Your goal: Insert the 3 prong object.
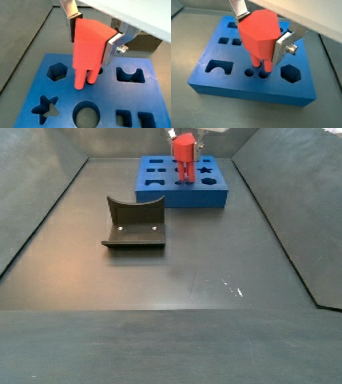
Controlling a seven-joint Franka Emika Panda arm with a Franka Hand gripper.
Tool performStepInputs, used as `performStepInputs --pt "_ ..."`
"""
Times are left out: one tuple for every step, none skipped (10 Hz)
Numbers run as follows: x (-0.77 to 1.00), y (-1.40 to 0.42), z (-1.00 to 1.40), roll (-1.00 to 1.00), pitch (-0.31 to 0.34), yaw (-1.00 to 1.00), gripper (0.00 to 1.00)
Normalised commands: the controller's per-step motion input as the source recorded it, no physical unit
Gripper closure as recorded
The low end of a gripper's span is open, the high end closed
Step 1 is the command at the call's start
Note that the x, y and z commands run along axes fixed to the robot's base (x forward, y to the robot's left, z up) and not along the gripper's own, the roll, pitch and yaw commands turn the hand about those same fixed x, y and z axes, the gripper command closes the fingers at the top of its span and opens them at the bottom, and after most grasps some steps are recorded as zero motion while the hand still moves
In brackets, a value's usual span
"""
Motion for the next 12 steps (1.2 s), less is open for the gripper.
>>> performStepInputs --pt "0.01 0.0 0.06 0.04 -0.1 0.56 1.0" --pt "0.0 0.0 0.0 0.19 -0.104 0.71 1.0" --pt "0.0 0.0 -0.22 0.32 -0.049 0.5 1.0" --pt "0.01 0.0 -0.36 0.32 0.0 0.19 1.0" --pt "0.08 0.05 -0.29 0.34 0.0 0.11 1.0" --pt "0.12 0.03 -0.27 0.3 0.007 0.11 1.0" --pt "0.05 0.0 -0.29 0.25 0.0 0.13 1.0" --pt "0.0 0.0 -0.46 0.27 -0.103 0.21 1.0" --pt "-0.13 0.0 -0.57 0.25 -0.223 0.36 1.0" --pt "-0.11 0.0 -0.54 0.28 -0.211 0.5 1.0" --pt "-0.03 0.0 -0.53 0.29 -0.191 0.48 1.0" --pt "0.05 -0.01 -0.55 0.3 -0.129 0.41 1.0"
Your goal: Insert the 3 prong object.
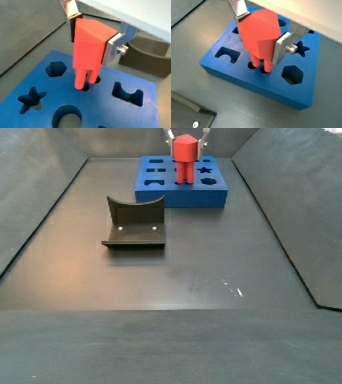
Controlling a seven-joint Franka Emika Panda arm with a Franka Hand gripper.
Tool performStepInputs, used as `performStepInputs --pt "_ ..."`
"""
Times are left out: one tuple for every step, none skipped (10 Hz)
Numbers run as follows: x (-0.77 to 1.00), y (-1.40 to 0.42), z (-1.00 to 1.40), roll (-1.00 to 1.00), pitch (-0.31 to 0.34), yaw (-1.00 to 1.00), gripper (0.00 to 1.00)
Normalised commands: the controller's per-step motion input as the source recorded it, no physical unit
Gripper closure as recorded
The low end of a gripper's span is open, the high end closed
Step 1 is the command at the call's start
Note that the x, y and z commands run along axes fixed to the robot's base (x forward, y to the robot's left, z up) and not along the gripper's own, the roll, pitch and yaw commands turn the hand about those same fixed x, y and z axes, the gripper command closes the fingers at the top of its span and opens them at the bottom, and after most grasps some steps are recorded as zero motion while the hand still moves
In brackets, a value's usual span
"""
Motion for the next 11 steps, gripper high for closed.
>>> performStepInputs --pt "0.12 -0.07 -0.6 0.28 -0.111 0.34 1.0" --pt "0.19 -0.13 -0.65 0.26 -0.096 0.29 1.0" --pt "0.18 -0.13 -0.64 0.27 -0.101 0.31 1.0" --pt "0.14 -0.03 -0.72 0.19 -0.091 0.36 1.0" --pt "0.1 0.0 -0.69 0.25 -0.079 0.34 1.0" --pt "-0.07 0.0 -0.59 0.29 -0.079 0.08 1.0" --pt "-0.22 0.05 -0.4 0.17 -0.029 -0.01 1.0" --pt "-0.35 0.04 -0.25 0.16 0.0 -0.12 1.0" --pt "-0.31 0.0 -0.29 0.07 -0.023 -0.19 1.0" --pt "-0.27 0.0 -0.3 0.04 -0.036 -0.13 1.0" --pt "-0.2 0.0 -0.37 0.02 -0.09 -0.07 1.0"
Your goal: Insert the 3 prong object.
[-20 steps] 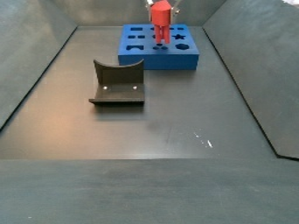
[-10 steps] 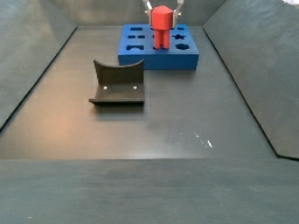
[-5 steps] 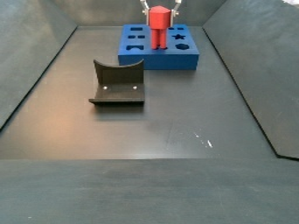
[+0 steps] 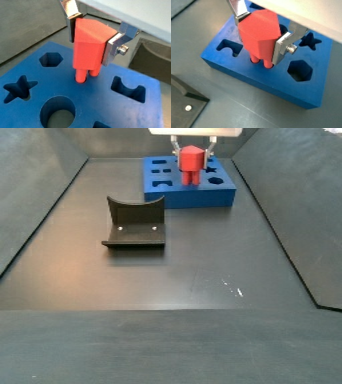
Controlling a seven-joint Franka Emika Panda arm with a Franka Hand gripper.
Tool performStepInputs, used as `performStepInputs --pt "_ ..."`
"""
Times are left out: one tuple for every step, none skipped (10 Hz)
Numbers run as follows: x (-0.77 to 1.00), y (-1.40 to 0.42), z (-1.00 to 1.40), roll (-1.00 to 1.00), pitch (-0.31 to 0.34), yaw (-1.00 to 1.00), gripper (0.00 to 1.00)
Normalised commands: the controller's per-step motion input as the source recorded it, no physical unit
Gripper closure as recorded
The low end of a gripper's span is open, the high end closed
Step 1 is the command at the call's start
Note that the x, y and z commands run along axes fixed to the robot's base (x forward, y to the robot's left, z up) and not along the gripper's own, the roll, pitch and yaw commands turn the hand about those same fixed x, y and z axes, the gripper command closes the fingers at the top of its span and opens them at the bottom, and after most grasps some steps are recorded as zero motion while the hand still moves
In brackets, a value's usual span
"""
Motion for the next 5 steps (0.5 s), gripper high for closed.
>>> performStepInputs --pt "-0.09 -0.07 -0.48 0.04 -0.127 -0.05 1.0" --pt "0.0 -0.11 -0.51 0.03 -0.151 -0.01 1.0" --pt "0.0 -0.1 -0.49 0.0 -0.134 0.0 1.0" --pt "-0.05 -0.1 -0.44 -0.17 -0.084 0.0 1.0" --pt "-0.03 -0.05 -0.37 -0.28 0.0 0.0 1.0"
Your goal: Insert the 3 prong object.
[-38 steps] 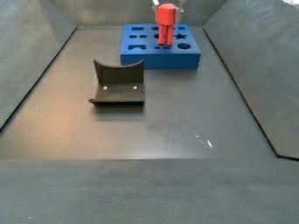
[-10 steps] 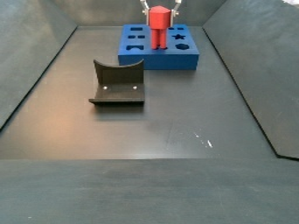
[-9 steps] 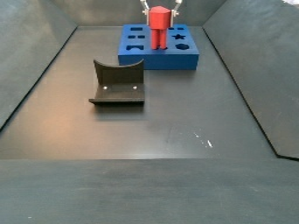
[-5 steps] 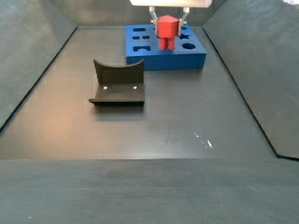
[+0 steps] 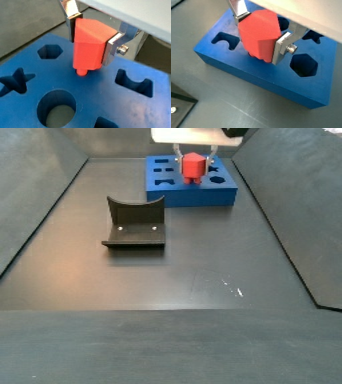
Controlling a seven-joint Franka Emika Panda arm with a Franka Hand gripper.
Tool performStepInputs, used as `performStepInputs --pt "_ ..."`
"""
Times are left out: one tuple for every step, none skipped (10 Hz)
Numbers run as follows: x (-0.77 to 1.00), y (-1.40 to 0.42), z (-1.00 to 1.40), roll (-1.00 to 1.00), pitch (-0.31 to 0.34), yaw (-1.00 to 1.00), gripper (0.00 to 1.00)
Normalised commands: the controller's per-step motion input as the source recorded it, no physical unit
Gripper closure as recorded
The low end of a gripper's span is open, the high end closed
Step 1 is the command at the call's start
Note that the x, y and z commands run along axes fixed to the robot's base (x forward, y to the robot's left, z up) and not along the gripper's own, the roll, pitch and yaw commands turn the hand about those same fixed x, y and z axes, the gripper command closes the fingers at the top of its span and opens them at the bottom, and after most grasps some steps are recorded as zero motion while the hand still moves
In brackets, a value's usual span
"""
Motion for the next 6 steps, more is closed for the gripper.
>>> performStepInputs --pt "-0.02 -0.02 -0.21 -0.43 0.0 -0.09 1.0" --pt "0.0 -0.01 -0.11 -0.47 0.0 -0.13 1.0" --pt "0.0 0.0 -0.17 -0.45 0.0 -0.11 1.0" --pt "0.0 0.06 0.0 -0.04 0.0 0.0 1.0" --pt "0.0 0.0 0.0 0.0 0.0 0.0 1.0" --pt "0.0 0.0 0.0 0.0 0.0 0.0 1.0"
